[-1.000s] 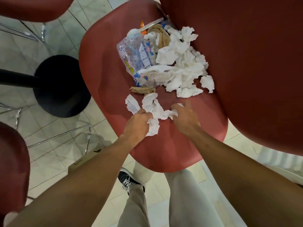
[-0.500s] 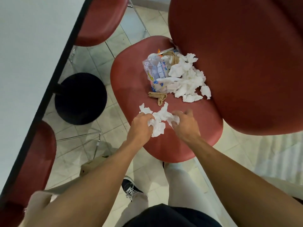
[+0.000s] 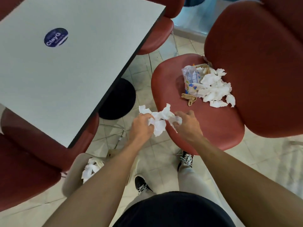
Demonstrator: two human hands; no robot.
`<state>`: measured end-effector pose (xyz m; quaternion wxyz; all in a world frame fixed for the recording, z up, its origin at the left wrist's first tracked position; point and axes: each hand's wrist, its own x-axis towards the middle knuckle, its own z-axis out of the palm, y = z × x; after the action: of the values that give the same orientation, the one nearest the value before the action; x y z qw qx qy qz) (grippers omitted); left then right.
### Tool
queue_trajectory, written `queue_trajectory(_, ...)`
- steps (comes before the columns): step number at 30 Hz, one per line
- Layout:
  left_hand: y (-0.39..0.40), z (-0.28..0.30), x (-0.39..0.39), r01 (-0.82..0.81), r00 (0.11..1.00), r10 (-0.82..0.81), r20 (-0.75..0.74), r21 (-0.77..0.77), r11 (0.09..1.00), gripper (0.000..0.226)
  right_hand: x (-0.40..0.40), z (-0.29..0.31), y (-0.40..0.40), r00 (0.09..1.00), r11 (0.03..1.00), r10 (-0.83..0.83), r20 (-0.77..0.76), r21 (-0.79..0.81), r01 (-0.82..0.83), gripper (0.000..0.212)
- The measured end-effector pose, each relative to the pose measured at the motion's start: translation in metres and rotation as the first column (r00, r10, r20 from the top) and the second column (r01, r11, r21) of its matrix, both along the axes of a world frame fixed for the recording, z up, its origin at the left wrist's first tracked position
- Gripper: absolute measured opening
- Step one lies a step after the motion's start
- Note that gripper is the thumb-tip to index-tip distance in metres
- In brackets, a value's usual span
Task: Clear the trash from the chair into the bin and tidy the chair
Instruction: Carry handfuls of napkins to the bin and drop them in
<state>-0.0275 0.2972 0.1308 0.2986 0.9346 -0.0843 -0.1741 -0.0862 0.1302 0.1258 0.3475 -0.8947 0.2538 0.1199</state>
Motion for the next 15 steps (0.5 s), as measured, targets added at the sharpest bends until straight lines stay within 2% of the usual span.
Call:
queue_trajectory(8,0.107,0.002,-0.042,-0.194,0.981,0.193,-0.03,-0.012,0.981,0.024,-0.01,0.012,0.09,0.984,0.984,0.176,-0.031,-0.02,-0.177,0.042)
queue_trajectory(15,0.201,0.001,-0.081,-0.4,0.915,0.398,-0.069,-0.02,0.916,0.023,-0.014,0.006,0.178,0.935,0.936,0.352,-0.043,0.002,-0.352,0.049)
